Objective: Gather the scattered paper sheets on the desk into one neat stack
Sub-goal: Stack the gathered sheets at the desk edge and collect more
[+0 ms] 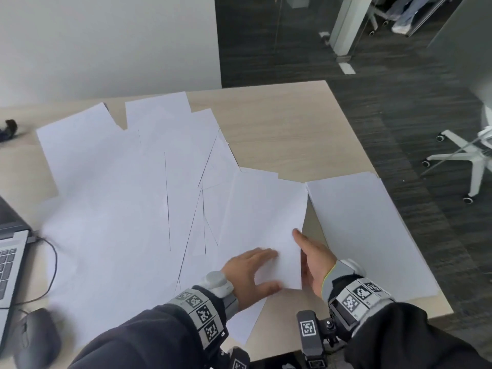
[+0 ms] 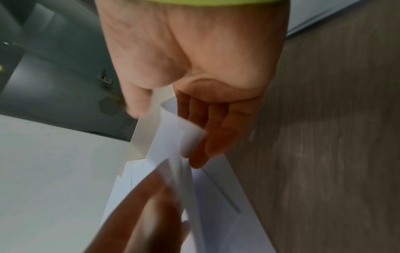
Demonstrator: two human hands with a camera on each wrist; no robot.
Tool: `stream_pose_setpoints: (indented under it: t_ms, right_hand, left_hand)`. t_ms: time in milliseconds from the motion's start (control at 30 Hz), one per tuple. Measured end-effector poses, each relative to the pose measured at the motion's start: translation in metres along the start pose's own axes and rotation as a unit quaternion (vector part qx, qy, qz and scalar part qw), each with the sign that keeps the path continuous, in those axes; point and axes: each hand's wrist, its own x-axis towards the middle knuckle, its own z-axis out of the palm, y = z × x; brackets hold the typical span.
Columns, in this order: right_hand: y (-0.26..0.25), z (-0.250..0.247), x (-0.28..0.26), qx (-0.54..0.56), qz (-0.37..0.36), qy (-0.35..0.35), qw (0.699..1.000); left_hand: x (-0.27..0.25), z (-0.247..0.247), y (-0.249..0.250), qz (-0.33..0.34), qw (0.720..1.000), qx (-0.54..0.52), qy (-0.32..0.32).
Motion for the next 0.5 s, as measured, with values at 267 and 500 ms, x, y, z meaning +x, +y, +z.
stream_pose_setpoints:
  t_ms: [267, 500]
  right_hand:
    - [-0.011, -0.041, 0.007, -0.16, -0.093, 0.106, 0.977]
    - [-0.032, -0.074, 0.0, -0.129, -0.166, 0.174, 0.962]
  left_hand:
    - [0.015, -0.017, -0.029, -0.072, 0.988, -0.002, 0.136]
    - [0.027, -0.018, -0.032, -0.123, 0.978, 0.167, 0.007]
